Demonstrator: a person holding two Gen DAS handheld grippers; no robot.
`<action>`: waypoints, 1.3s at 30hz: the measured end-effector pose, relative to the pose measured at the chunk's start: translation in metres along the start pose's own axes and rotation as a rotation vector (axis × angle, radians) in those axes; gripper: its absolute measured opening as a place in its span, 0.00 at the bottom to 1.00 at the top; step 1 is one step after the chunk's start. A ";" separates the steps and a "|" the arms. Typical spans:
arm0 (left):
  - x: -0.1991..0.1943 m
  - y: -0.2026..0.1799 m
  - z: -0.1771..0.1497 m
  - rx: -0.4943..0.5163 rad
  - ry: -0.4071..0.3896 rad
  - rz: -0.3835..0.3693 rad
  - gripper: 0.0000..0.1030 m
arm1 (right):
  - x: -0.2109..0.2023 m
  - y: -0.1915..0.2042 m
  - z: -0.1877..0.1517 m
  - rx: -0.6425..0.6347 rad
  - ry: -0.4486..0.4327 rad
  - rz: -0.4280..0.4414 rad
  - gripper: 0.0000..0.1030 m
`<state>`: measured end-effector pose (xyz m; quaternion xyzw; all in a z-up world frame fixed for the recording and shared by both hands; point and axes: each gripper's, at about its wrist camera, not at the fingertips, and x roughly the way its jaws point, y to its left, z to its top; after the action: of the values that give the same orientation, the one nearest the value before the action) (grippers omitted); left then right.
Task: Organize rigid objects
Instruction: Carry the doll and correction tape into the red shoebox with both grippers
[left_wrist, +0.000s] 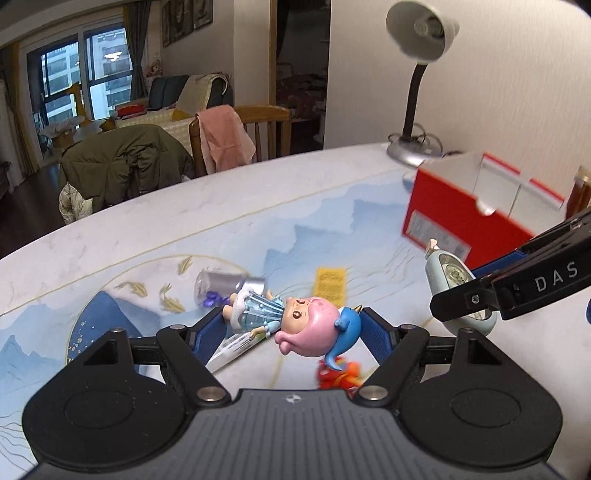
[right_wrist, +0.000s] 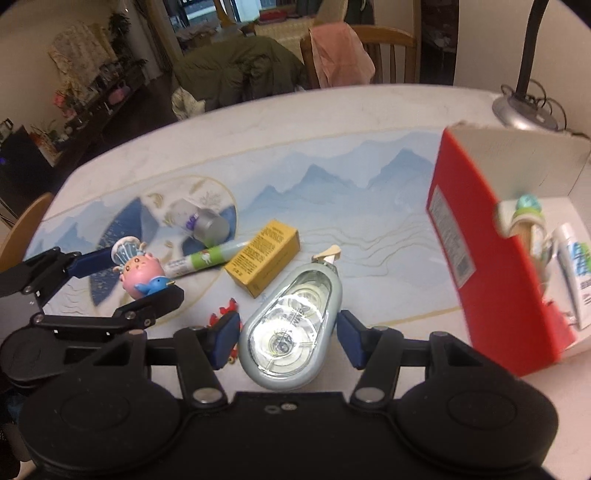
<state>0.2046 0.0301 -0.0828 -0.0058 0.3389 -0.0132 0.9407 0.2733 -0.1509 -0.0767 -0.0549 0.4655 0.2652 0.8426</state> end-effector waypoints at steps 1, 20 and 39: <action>-0.004 -0.004 0.004 -0.006 -0.004 0.002 0.76 | -0.007 -0.002 0.001 -0.002 -0.009 0.004 0.55; -0.041 -0.109 0.074 0.002 -0.078 -0.038 0.76 | -0.095 -0.074 0.012 -0.022 -0.150 -0.010 0.55; 0.030 -0.229 0.124 0.055 -0.007 -0.090 0.76 | -0.112 -0.217 0.038 0.033 -0.195 -0.068 0.56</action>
<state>0.3020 -0.1993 -0.0012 0.0047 0.3343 -0.0645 0.9402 0.3621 -0.3674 0.0027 -0.0309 0.3835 0.2329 0.8932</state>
